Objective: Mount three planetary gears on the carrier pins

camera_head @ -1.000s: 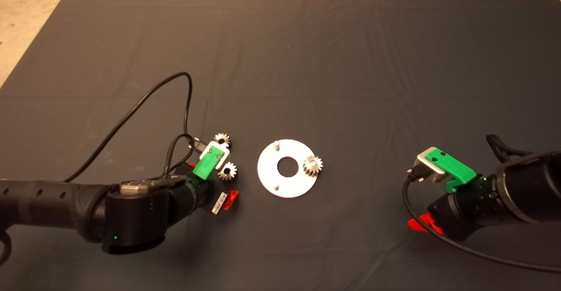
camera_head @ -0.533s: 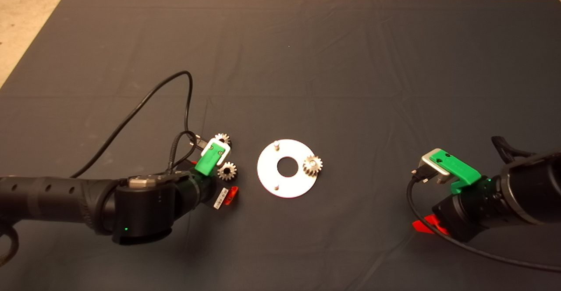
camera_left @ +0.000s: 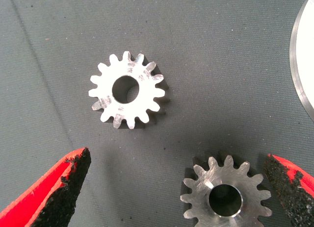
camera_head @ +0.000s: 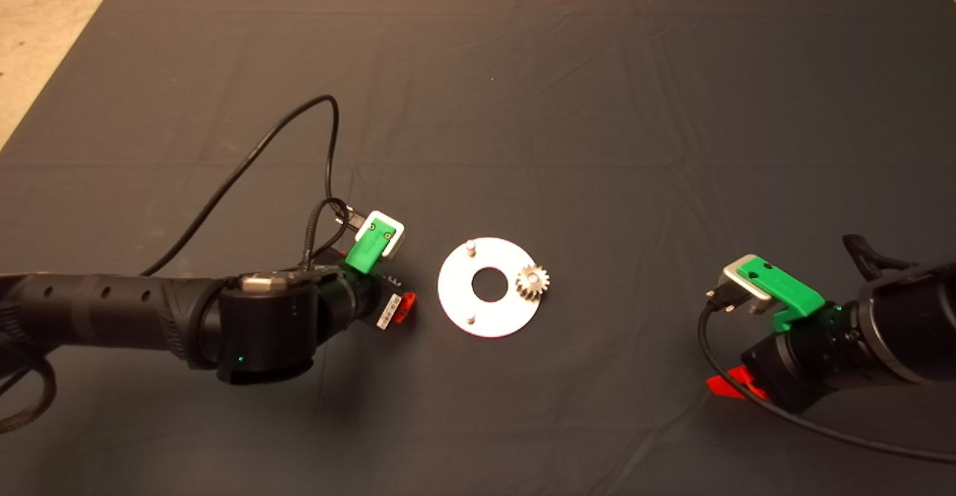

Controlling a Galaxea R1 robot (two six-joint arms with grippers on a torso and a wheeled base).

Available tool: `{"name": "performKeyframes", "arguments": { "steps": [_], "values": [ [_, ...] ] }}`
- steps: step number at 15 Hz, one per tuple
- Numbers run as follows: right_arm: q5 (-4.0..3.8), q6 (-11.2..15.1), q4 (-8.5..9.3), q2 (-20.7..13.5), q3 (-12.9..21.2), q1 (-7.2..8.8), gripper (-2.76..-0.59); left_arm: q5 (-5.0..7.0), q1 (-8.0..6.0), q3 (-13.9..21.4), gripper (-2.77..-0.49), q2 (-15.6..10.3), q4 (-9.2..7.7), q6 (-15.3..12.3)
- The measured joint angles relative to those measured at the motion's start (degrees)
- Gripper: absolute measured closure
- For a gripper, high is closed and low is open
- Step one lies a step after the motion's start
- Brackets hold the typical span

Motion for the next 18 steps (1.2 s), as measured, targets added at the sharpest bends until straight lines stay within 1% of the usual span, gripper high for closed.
{"name": "performKeyframes", "arguments": {
  "steps": [3, 6, 11, 13, 15, 18],
  "values": [
    [0.04, -0.4, 0.0, -0.6, 0.0, 0.0, -2.03, 0.03, -0.01, -0.1, -2.56, 0.0, -0.02, -1.3],
    [0.07, -1.2, 0.0, -1.3, 0.0, 0.0, -2.03, 0.0, -0.14, -0.1, -2.55, 0.0, -0.02, -1.8],
    [0.05, -2.0, 0.0, -2.2, 0.0, 0.0, -2.03, -0.01, -0.3, 0.0, -2.56, -0.6, -0.02, -4.3],
    [0.0, -2.0, 0.0, -2.3, 0.0, 0.0, -2.03, -0.26, -0.31, 0.9, -2.56, -1.5, -0.02, -5.5],
    [0.05, -2.2, 0.0, -2.3, 0.0, 0.0, -2.03, -0.23, -0.31, 2.3, -2.56, -2.0, -0.05, -6.5],
    [0.02, -2.2, 0.0, -2.3, 0.0, 0.0, -2.03, -0.17, -0.3, 4.0, -2.56, -2.5, -0.02, -7.3]
  ]
}}
